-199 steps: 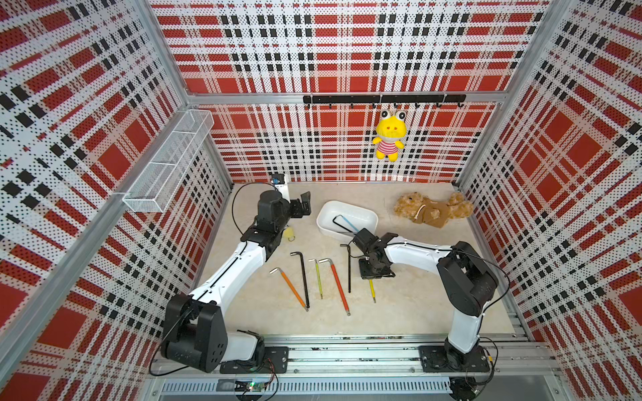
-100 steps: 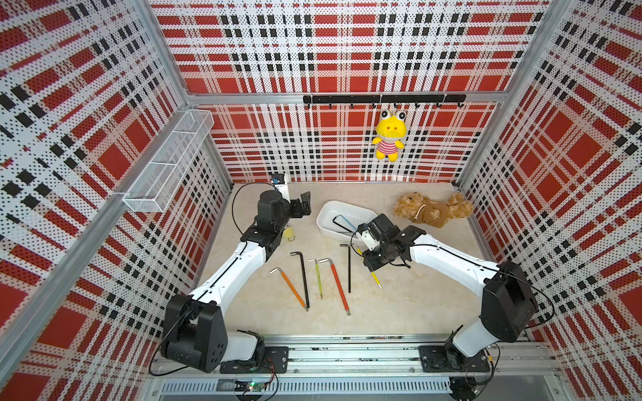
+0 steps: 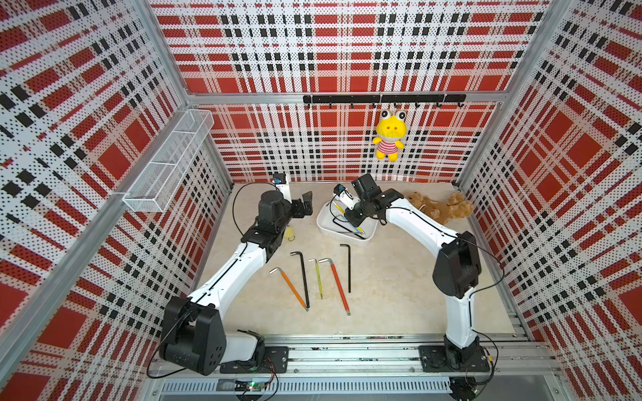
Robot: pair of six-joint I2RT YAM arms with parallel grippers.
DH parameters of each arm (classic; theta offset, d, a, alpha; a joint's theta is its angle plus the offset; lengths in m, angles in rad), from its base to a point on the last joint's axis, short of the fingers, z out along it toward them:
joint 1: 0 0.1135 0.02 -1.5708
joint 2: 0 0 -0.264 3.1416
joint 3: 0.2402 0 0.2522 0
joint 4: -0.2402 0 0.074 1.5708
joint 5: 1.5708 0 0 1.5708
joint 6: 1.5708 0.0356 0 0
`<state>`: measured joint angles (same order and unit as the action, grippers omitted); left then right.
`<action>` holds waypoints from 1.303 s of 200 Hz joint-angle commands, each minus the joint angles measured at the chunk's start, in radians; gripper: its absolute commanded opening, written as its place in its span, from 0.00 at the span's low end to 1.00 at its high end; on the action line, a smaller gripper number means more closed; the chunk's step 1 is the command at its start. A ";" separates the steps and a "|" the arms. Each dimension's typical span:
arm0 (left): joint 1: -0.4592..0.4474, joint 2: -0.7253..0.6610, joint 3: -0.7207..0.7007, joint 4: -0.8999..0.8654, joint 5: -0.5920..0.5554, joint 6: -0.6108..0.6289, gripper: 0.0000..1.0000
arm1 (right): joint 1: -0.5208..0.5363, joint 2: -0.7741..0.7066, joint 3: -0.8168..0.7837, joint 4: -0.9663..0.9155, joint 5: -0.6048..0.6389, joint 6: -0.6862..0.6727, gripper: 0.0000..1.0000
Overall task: Put the hex key on the desktop into the storage box
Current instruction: Place the Allen key in the storage box.
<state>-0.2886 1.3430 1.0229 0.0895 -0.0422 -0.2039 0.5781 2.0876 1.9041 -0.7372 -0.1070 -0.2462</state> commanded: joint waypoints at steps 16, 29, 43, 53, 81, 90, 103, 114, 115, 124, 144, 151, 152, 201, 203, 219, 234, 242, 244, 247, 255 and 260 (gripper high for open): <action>-0.004 -0.031 0.002 0.019 -0.017 0.011 0.99 | -0.024 0.095 0.062 -0.020 0.001 -0.042 0.00; -0.004 -0.030 0.003 0.019 -0.015 0.011 0.99 | -0.030 0.130 0.090 -0.036 0.007 -0.044 0.00; -0.004 -0.028 0.004 0.019 -0.012 0.011 0.99 | -0.035 0.169 0.123 -0.058 0.012 -0.044 0.00; -0.005 -0.028 0.004 0.018 -0.012 0.012 0.99 | -0.037 0.190 0.135 -0.061 0.017 -0.046 0.00; -0.003 -0.027 0.007 0.016 -0.014 0.012 0.99 | -0.040 0.253 0.178 -0.078 0.025 -0.045 0.00; -0.003 -0.026 0.009 0.016 -0.013 0.012 0.99 | -0.041 0.275 0.200 -0.092 0.026 -0.040 0.00; -0.001 -0.024 0.010 0.015 -0.012 0.012 0.99 | -0.043 0.302 0.223 -0.104 0.024 -0.029 0.00; -0.001 -0.021 0.013 0.013 -0.011 0.012 0.99 | -0.044 0.322 0.237 -0.109 0.021 -0.019 0.00; -0.001 -0.021 0.014 0.013 -0.011 0.012 0.99 | -0.043 0.324 0.238 -0.110 0.021 -0.018 0.00; 0.000 -0.021 0.013 0.013 -0.009 0.012 0.99 | -0.045 0.340 0.251 -0.117 0.021 -0.008 0.00; 0.000 -0.019 0.015 0.010 -0.010 0.014 0.99 | -0.047 0.373 0.279 -0.132 0.024 0.012 0.00; 0.002 -0.018 0.017 0.009 -0.012 0.015 0.99 | -0.047 0.380 0.285 -0.133 0.028 0.021 0.00; 0.002 -0.018 0.017 0.009 -0.012 0.015 0.99 | -0.047 0.380 0.285 -0.132 0.028 0.022 0.00; 0.003 -0.005 0.022 0.001 -0.016 0.017 0.99 | -0.047 0.356 0.286 -0.093 0.049 0.061 0.51; 0.003 -0.003 0.022 0.001 -0.016 0.018 0.99 | -0.047 0.354 0.288 -0.093 0.051 0.062 0.52; 0.003 0.001 0.022 -0.002 -0.018 0.018 0.99 | -0.048 0.327 0.293 -0.093 0.063 0.070 0.56; 0.002 0.003 0.023 -0.002 -0.019 0.020 0.99 | -0.049 0.281 0.285 -0.087 0.077 0.088 0.58; 0.003 0.007 0.023 -0.002 -0.020 0.020 0.99 | -0.049 0.249 0.268 -0.078 0.082 0.102 0.60; 0.003 0.008 0.024 -0.002 -0.021 0.020 0.99 | -0.049 0.239 0.262 -0.075 0.082 0.108 0.60; 0.003 0.010 0.024 -0.002 -0.020 0.020 0.99 | -0.049 0.224 0.251 -0.068 0.085 0.114 0.60; 0.003 0.014 0.025 -0.004 -0.021 0.021 0.99 | -0.048 0.178 0.217 -0.048 0.086 0.137 0.61; 0.003 0.016 0.025 -0.004 -0.023 0.021 0.99 | -0.049 0.146 0.187 -0.034 0.085 0.151 0.62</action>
<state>-0.2882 1.3407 1.0229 0.0856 -0.0547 -0.1967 0.5339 2.4145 2.1490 -0.8310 -0.0418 -0.1635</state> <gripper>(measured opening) 0.992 0.604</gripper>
